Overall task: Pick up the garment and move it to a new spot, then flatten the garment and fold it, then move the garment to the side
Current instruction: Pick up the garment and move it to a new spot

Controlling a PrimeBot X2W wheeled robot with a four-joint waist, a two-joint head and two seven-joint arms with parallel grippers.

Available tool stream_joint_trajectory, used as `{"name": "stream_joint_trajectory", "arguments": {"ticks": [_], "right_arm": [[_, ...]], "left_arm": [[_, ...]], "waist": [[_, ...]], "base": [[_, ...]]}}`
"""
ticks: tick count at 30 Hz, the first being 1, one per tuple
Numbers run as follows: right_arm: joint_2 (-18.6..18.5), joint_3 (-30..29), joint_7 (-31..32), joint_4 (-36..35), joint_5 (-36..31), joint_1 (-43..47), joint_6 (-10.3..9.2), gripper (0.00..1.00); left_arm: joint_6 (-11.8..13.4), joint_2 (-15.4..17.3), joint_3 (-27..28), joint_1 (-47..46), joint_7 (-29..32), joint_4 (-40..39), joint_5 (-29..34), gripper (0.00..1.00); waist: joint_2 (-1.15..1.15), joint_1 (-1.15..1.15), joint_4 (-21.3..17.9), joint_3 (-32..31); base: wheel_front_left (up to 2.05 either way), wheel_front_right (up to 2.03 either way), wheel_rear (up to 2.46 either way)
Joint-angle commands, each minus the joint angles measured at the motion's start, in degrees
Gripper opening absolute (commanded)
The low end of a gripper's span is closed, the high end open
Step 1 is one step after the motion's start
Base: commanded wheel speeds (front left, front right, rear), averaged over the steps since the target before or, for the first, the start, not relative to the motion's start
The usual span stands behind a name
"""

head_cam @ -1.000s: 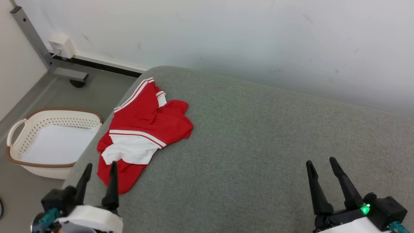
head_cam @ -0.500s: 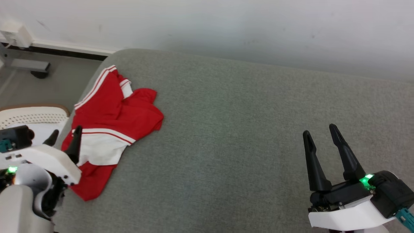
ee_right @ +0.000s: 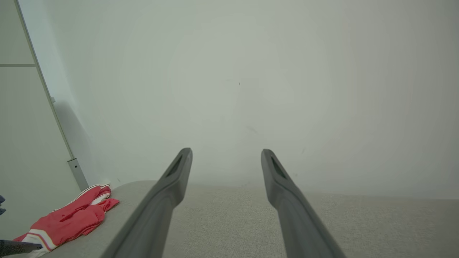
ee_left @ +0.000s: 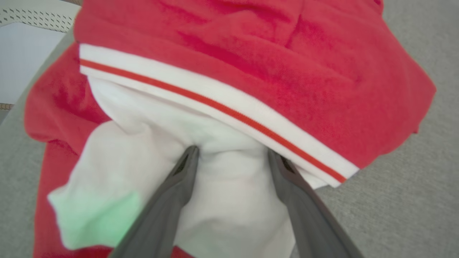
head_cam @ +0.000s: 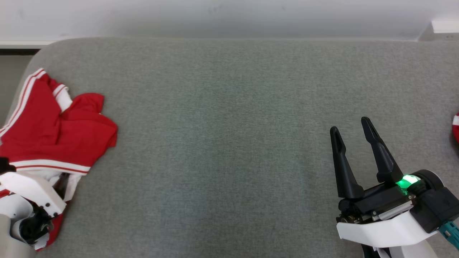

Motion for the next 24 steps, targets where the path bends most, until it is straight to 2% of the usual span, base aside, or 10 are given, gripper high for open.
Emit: {"name": "stream_joint_trajectory", "arguments": {"ticks": [1,4,5,6,7,8,16,24], "right_arm": [[0.1,-0.1,0.0,-0.3,-0.3,-0.3,-0.13,1.00],[0.2,-0.1,0.0,-0.1,-0.4,-0.2,-0.13,1.00],[0.2,-0.1,0.0,0.0,-0.4,-0.1,-0.13,1.00],[0.2,-0.2,0.0,0.1,-0.4,0.0,-0.13,1.00],[0.2,-0.3,0.0,0.2,-0.3,0.1,-0.13,1.00],[0.2,-0.5,0.0,0.3,-0.2,0.2,-0.13,1.00],[0.3,-0.6,0.0,0.7,-0.1,1.3,-0.13,1.00],[0.3,-1.2,0.0,1.3,0.7,3.3,-0.13,1.00]], "left_arm": [[0.0,-2.1,-2.5,1.1,1.9,2.6,-1.2,1.00],[0.0,-2.3,-4.3,1.4,3.1,3.8,-2.1,1.00],[0.0,-2.0,-5.0,1.4,3.2,4.2,-2.7,0.92],[0.0,-1.5,-5.6,1.3,3.0,4.5,-3.4,0.49],[0.0,-0.9,-6.3,1.2,2.2,4.5,-3.6,0.12],[0.0,-0.5,-6.8,1.1,1.5,4.5,-3.9,0.00],[0.0,3.9,-11.9,-1.7,-4.6,0.4,-4.1,0.00],[0.1,7.4,-17.9,-4.7,-9.4,-8.8,-3.6,0.00]], "waist": [[-0.01,-0.01,-1.0,0.5],[-0.01,-0.01,-1.1,0.3],[-0.01,-0.01,-1.2,0.1],[-0.01,-0.01,-1.2,0.0],[-0.01,-0.01,-1.1,-0.3],[-0.01,-0.01,-0.9,-0.6],[-0.01,-0.01,0.9,-3.9],[-0.01,-0.01,2.6,-8.6]], "base": [[0.00,0.00,0.00],[0.00,0.00,0.00],[0.00,0.00,0.00],[0.00,0.00,0.00],[0.00,0.00,0.00],[0.00,0.00,0.00],[0.00,0.00,0.00],[0.00,0.00,0.00]]}}
